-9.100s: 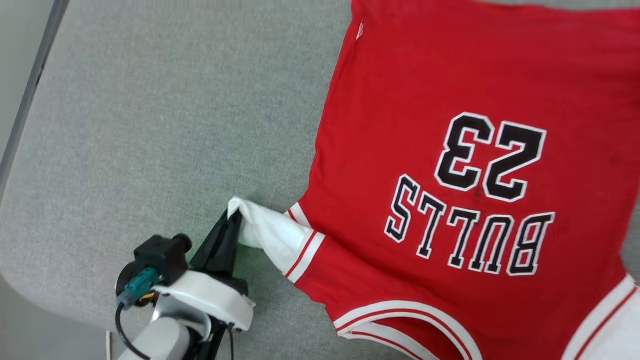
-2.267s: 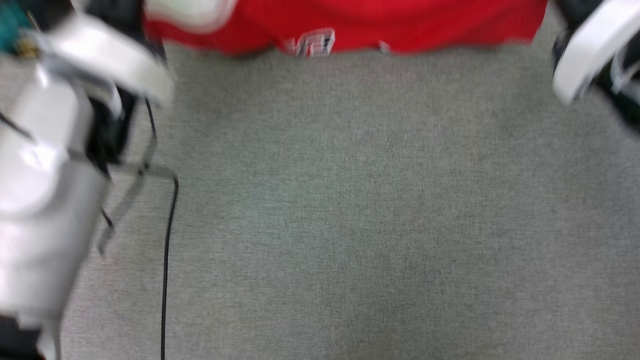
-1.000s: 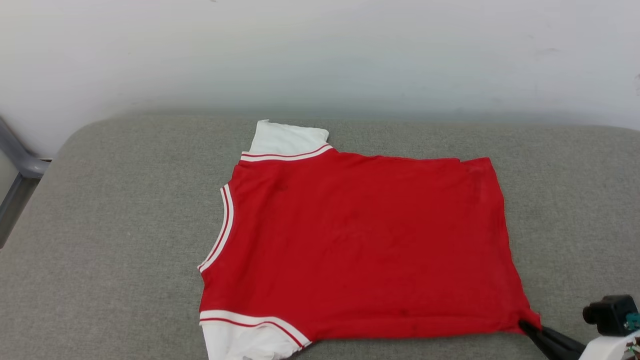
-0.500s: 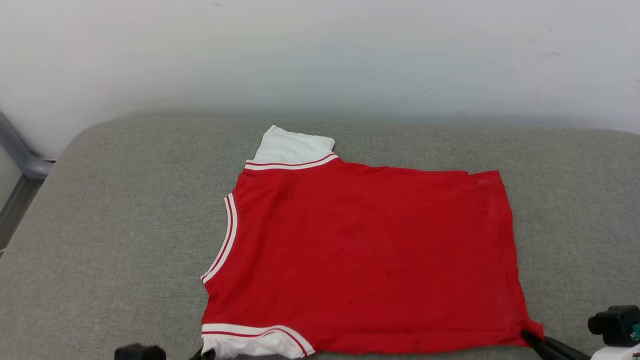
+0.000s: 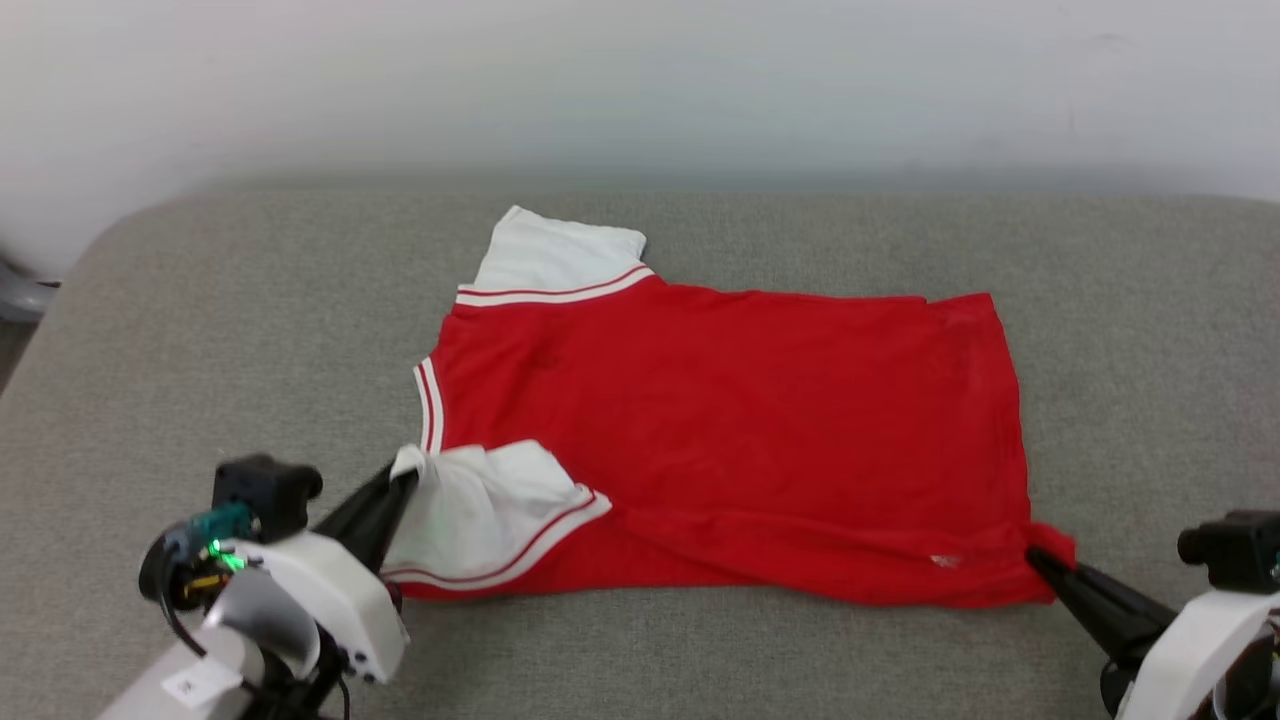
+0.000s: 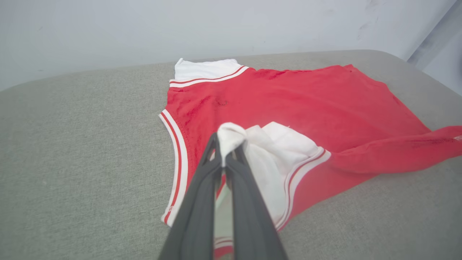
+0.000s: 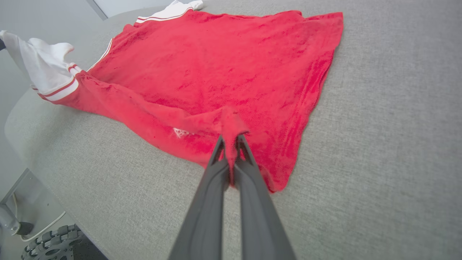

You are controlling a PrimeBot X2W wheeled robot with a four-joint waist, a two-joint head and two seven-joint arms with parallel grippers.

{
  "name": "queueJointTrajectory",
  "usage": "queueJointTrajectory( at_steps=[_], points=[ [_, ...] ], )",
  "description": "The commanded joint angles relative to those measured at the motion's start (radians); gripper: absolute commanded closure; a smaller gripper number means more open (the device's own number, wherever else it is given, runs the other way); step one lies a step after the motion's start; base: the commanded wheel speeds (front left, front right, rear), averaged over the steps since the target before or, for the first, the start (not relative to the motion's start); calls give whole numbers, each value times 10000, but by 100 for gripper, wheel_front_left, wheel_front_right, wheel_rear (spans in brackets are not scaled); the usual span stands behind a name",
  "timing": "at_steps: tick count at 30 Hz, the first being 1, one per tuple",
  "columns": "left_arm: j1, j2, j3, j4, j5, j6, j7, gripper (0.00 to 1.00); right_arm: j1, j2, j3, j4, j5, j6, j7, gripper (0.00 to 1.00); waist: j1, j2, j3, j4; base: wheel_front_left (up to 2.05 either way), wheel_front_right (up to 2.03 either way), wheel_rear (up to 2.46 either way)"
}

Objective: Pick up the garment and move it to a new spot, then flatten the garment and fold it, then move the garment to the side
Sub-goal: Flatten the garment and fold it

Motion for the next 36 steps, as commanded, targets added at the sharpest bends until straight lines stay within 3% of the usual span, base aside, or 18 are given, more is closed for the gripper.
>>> queueJointTrajectory(
  at_steps=[1,19,34,35,36],
  points=[
    [-226,-12,25,101,29,-83,38,100,-217,76,-66,-61,-64,-8,19,100,-1,-1,230,-124,0,0,0],
    [-3352,-617,-487,3841,454,-1431,338,100,-2496,695,66,1002,-252,-8,855,100,-1,-1,1905,-392,0,0,0],
    [-4199,-1399,-1336,6613,154,-1849,-434,100,-3320,998,1041,2323,-591,-8,415,100,-1,-1,2142,-377,0,0,0],
    [-4230,-1446,-1386,6711,120,-1850,-497,80,-3351,1009,1021,2362,-573,-8,350,75,-1,-1,2093,-363,0,0,0],
    [-4279,-1471,-1446,6792,121,-1854,-570,31,-3353,1036,1008,2384,-548,-8,276,45,-1,-1,2029,-345,0,0,0]
  ],
)
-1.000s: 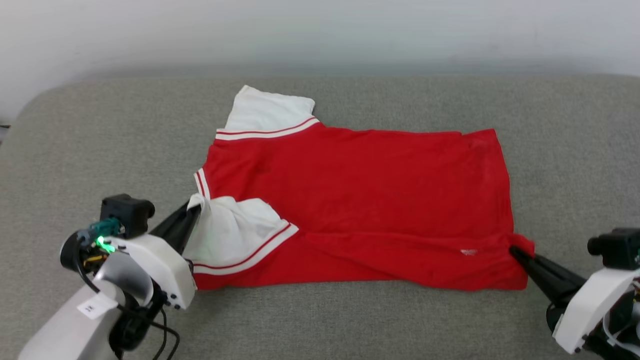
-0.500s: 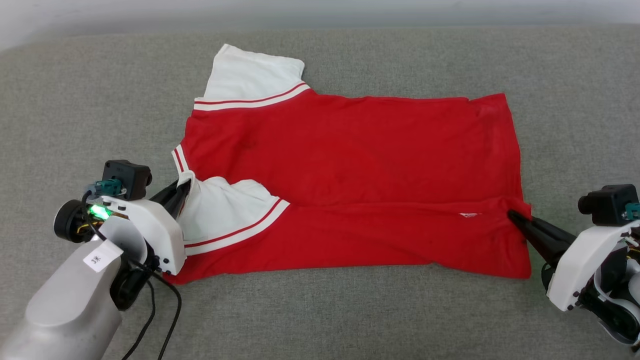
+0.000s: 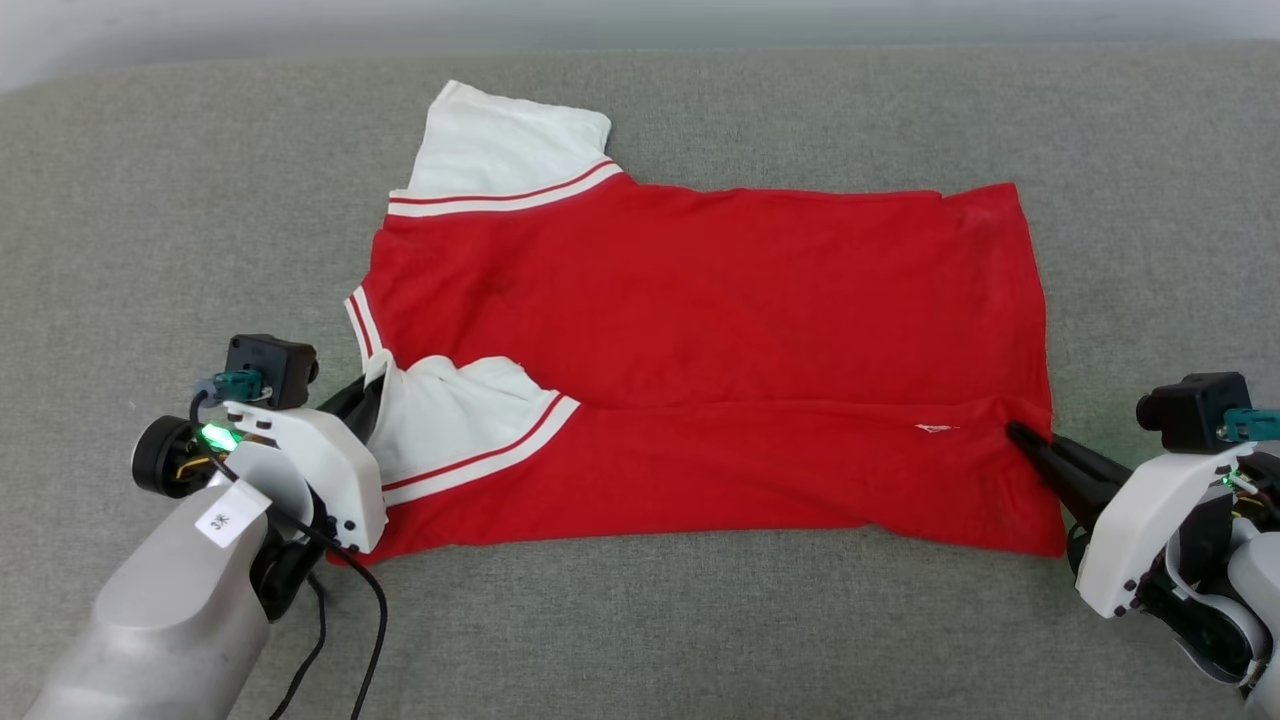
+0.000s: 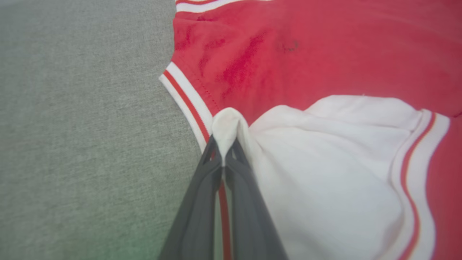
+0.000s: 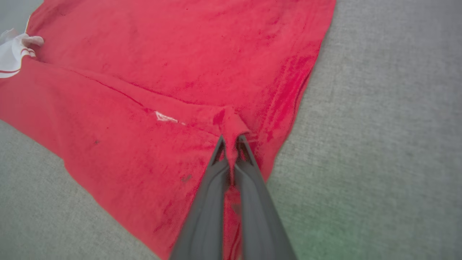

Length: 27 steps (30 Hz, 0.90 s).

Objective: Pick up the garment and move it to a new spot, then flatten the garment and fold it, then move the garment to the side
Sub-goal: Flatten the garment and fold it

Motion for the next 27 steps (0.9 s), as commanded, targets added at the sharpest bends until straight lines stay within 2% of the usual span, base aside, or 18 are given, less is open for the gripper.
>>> queueJointTrajectory(
  at_steps=[1,7,13,21,26,27],
  points=[
    [-127,-50,-89,102,-2,-11,-115,0,-128,51,-30,10,61,-8,-122,0,-1,0,-128,42,0,0,0],
    [-425,78,-459,-51,-86,-18,-341,0,285,-100,-234,-252,83,-8,-597,0,-1,0,-706,220,0,0,0],
    [-728,543,-776,-814,-238,-14,202,0,809,-173,-609,-637,-44,-8,-896,0,-1,0,-1227,390,0,0,0],
    [-1340,1294,-1012,-2137,-623,-15,2120,0,1294,-47,-1102,-1013,-380,-8,-753,0,-1,0,-1538,478,0,0,0],
    [-1556,1599,-1157,-2812,-1298,-14,3812,0,1528,75,-1405,-1184,-580,-8,-615,0,-1,0,-1632,477,0,0,0],
    [-1556,1599,-1157,-2812,-1298,-14,3812,0,1528,75,-1405,-1184,-580,-8,-615,0,-1,0,-1632,477,0,0,0]
  ],
)
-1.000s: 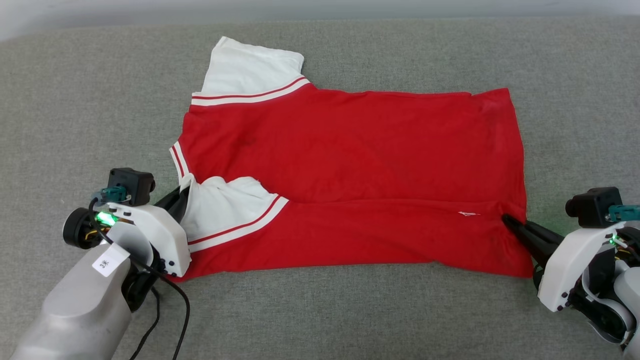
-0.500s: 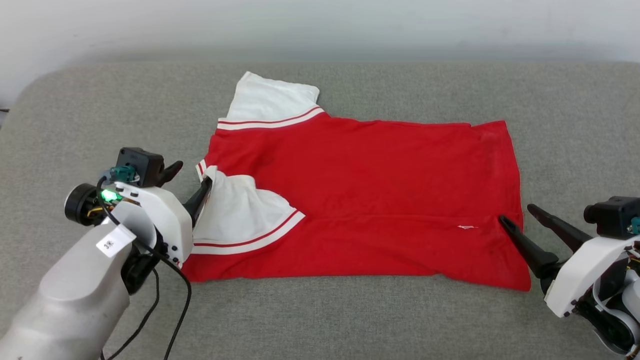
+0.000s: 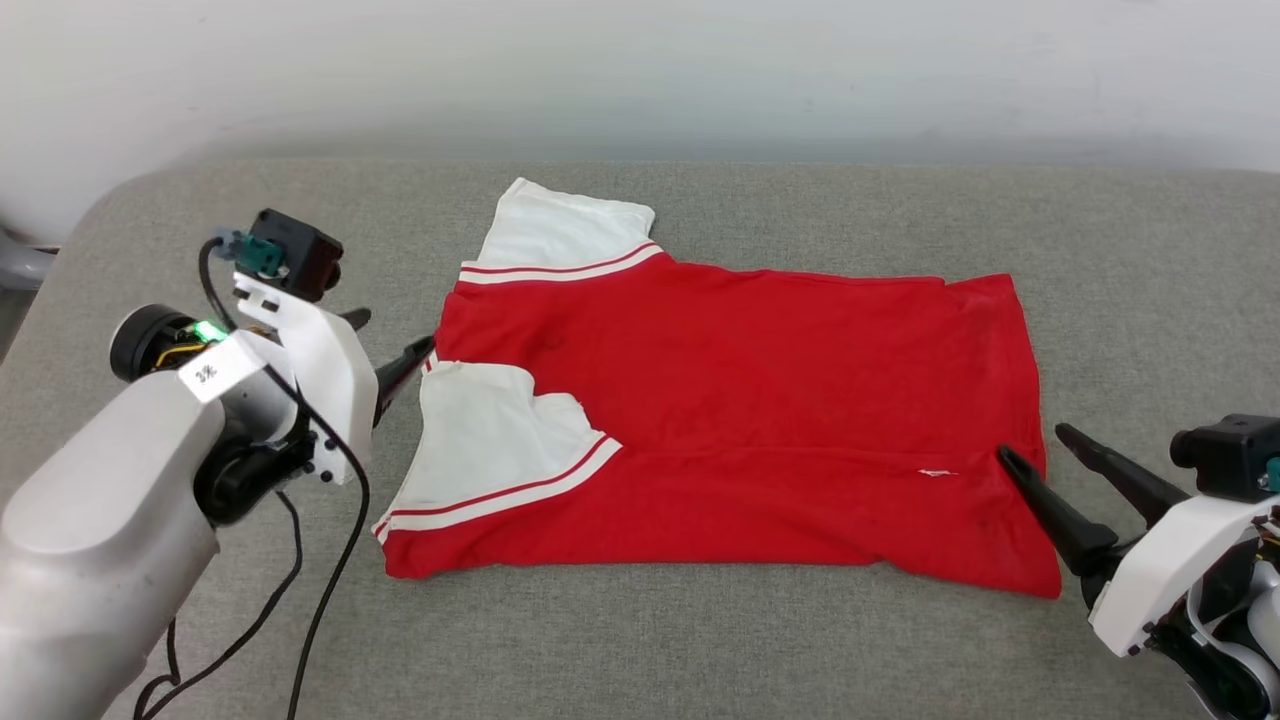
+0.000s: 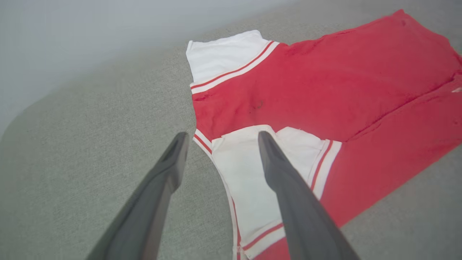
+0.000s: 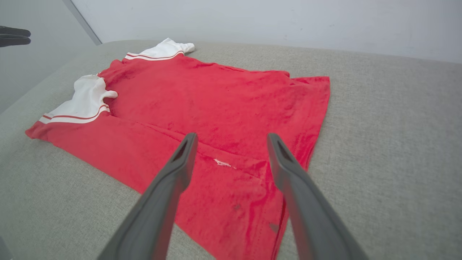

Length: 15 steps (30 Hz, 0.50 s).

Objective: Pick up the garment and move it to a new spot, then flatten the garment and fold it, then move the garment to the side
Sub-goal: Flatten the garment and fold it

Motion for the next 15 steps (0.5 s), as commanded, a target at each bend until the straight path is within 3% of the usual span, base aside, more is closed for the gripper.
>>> queueJointTrajectory(
  at_steps=[1,6,15],
  points=[
    [-142,56,-4,-30,-77,-3,126,0,101,55,-32,-25,-47,-8,18,0,1,0,-5,-1,0,0,0],
    [-133,260,-259,-278,-933,-3,2148,0,271,165,-268,-141,-157,-8,205,0,1,0,-32,-66,0,0,0],
    [567,505,-686,-10,-1657,10,3712,0,365,417,-445,-258,-181,-8,491,0,1,0,182,-368,0,0,0]
  ],
)
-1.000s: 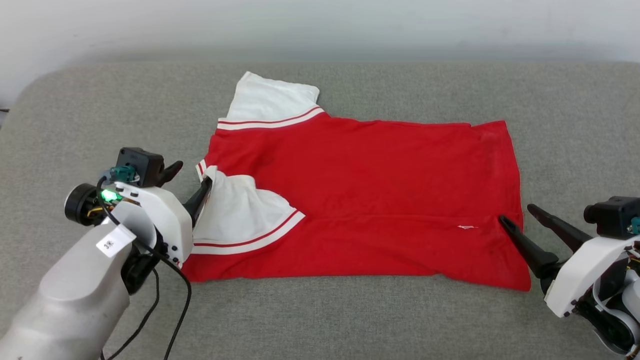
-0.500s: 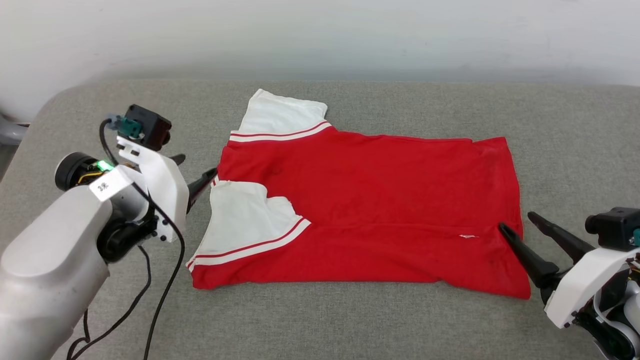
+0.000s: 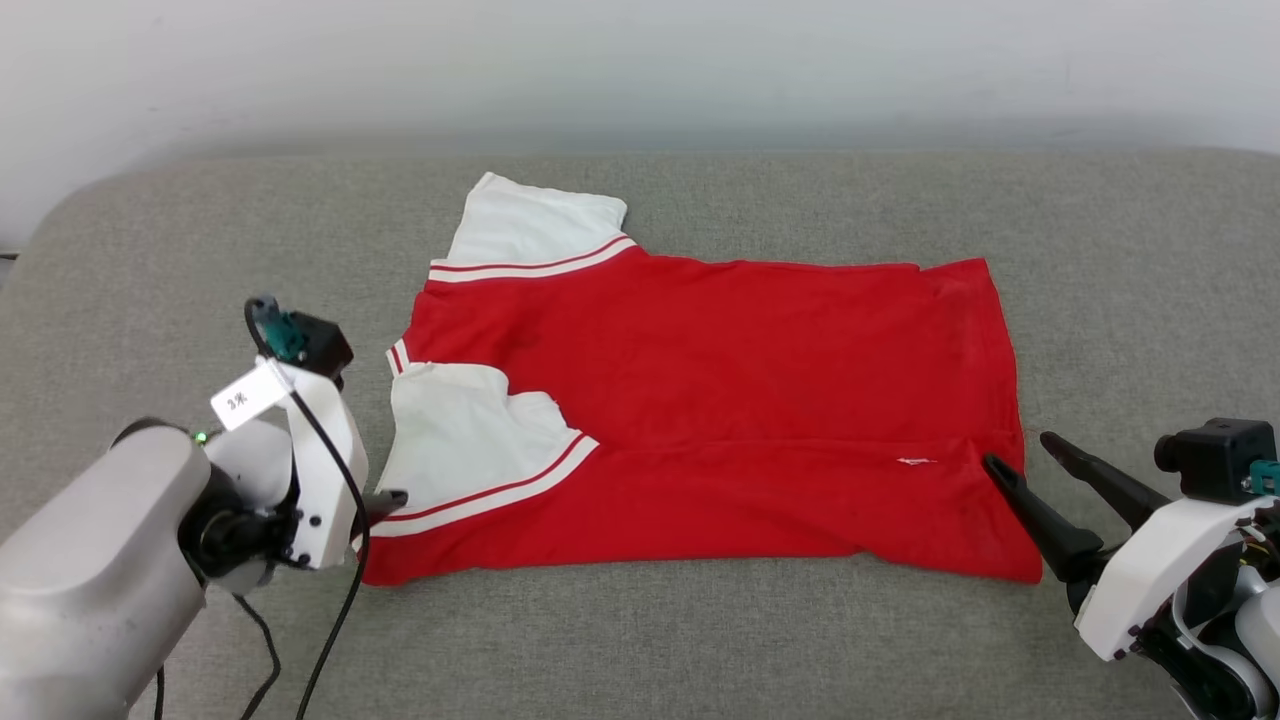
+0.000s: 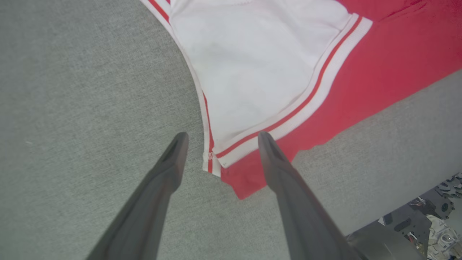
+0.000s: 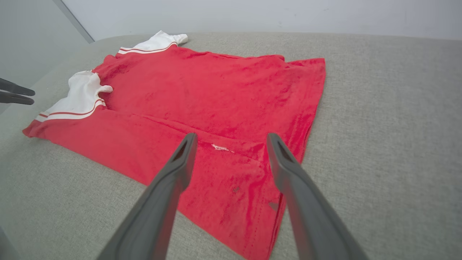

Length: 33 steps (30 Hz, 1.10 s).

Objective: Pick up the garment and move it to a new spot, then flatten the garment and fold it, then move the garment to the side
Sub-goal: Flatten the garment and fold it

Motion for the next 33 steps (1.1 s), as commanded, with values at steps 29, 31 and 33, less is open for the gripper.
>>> queueJointTrajectory(
  at_steps=[29,31,33],
  points=[
    [656,233,-505,-391,351,26,-2361,100,-986,-1603,-750,-1228,-913,-8,2200,0,1,0,-37,53,0,0,0],
    [624,314,-485,-687,436,91,-2428,100,-1065,-1761,-817,-1376,-792,-8,2878,0,1,0,-32,91,0,0,0],
    [614,402,-481,-954,495,199,-2463,100,-1014,-1915,-801,-1445,-529,-8,3826,0,1,0,-17,122,0,0,0]
  ],
)
